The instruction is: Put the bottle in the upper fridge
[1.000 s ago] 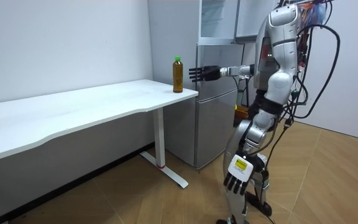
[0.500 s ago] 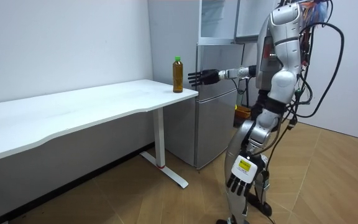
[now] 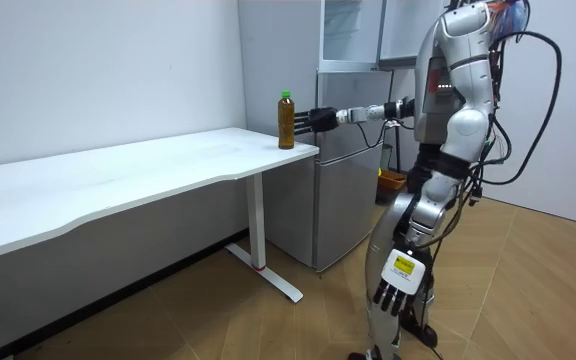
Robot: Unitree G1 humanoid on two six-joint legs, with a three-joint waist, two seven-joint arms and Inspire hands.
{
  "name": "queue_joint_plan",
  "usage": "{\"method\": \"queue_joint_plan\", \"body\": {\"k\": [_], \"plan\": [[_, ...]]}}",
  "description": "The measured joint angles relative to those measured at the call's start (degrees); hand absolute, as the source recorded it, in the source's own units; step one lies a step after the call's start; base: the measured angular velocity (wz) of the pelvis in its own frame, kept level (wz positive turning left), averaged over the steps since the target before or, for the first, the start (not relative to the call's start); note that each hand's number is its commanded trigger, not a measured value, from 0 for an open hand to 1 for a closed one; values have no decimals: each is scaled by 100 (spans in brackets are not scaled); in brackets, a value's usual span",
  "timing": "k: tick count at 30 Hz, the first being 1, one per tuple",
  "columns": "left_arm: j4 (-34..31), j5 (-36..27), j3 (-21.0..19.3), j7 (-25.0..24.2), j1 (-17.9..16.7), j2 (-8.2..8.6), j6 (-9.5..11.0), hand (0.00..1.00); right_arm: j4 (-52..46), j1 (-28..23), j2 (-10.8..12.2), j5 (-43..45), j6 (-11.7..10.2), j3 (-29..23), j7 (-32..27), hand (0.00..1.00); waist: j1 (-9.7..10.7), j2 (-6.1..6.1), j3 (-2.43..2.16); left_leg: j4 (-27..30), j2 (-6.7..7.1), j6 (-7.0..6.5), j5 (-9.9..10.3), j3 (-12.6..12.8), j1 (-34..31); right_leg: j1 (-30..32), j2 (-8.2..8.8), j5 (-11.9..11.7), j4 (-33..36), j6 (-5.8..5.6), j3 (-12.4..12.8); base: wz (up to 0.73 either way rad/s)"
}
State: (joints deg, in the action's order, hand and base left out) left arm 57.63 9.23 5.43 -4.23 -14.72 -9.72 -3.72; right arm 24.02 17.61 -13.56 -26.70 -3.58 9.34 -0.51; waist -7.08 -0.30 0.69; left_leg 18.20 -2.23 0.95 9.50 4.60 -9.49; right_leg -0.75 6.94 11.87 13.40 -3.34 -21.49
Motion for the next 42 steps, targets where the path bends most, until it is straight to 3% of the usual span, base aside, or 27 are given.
{"method": "queue_joint_plan", "body": {"k": [8, 11, 13, 16, 35, 42], "plan": [[5, -122, 91, -12, 106, 2, 13, 0, -99, 49, -3, -39, -2, 35, -248, 0, -118, -28, -5, -83, 3, 17, -10, -2, 57, -43, 3, 0, 19, -1, 8, 0], [41, -228, 177, -13, 135, 1, 28, 0, -303, 56, 28, -22, -4, 103, -251, 0, -118, -47, 8, -108, 4, 18, -11, 3, 145, -130, 0, 0, 4, -1, 11, 0], [104, -237, 173, -17, 146, 1, 54, 0, -424, 134, 34, 29, -4, 101, -270, 0, -120, -102, 48, -164, 8, 35, -23, 3, 212, -176, -3, 1, -7, -1, 12, 0], [232, -232, 175, -17, 136, 0, 56, 0, -702, 211, 33, 20, -20, 70, -360, 0, -114, -149, 67, -167, 9, 39, -26, 3, 213, -209, -17, 0, -81, 0, 12, 0], [249, -233, 247, -114, 142, -24, -2, 0, -692, 287, 38, 67, -70, 193, -447, 0, -142, -140, 48, -110, 13, 38, -25, -16, 178, -220, -16, -1, -78, 1, -40, 1], [135, -285, 268, -118, 146, -27, -106, 0, -149, 331, 47, 268, 15, 298, -509, 0, -152, -84, 49, -65, 15, 37, -26, -120, 41, -159, -20, -1, -27, 1, -107, 6]]}}
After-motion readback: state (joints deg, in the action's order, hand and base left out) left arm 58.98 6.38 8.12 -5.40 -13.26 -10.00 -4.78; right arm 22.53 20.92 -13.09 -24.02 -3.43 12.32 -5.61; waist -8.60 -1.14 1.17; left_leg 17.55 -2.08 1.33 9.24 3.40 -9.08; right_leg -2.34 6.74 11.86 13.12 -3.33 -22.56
